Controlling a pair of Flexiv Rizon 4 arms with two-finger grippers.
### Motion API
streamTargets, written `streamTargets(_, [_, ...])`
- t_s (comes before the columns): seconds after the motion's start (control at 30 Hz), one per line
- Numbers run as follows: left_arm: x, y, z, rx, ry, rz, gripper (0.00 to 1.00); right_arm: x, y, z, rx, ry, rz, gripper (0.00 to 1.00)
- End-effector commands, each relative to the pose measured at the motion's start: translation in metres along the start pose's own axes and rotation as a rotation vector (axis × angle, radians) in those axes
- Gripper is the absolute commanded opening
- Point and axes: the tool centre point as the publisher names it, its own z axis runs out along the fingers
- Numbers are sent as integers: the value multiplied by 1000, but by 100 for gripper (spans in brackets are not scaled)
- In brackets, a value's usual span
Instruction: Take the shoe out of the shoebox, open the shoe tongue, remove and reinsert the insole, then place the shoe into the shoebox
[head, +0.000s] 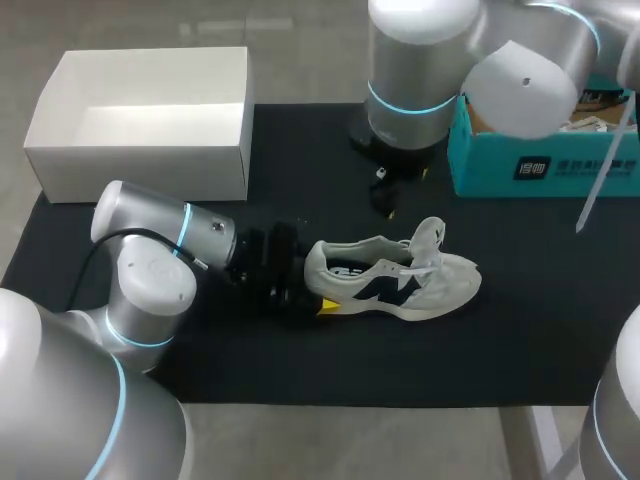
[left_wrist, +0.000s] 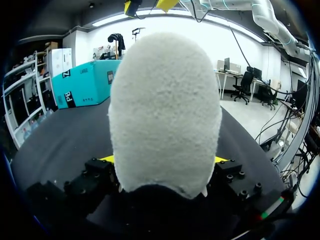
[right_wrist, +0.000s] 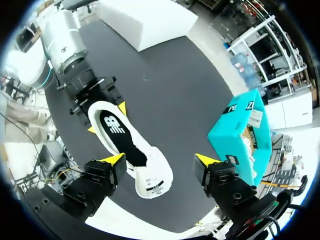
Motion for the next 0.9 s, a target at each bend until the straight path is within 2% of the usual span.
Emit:
streamTargets(0.03, [0,0,0,1,-1,1,0,4,10,4,14,-28,-278,0])
streamTargets(0.13, [0,0,0,1,-1,1,0,3,10,5,1,-13,-311,0])
streamTargets(0.2, [0,0,0,1,-1,1,0,4,11,5,23,8,-307,0])
streamTargets(0.57, [0,0,0,1,-1,1,0,4,11,5,23,8,-307,0])
streamTargets(0.67, [0,0,0,1,-1,1,0,7,15,19,-4,10,-314,0])
streamTargets(0.9, [0,0,0,1,-1,1,0,30,23,51,-65,22,-328,0])
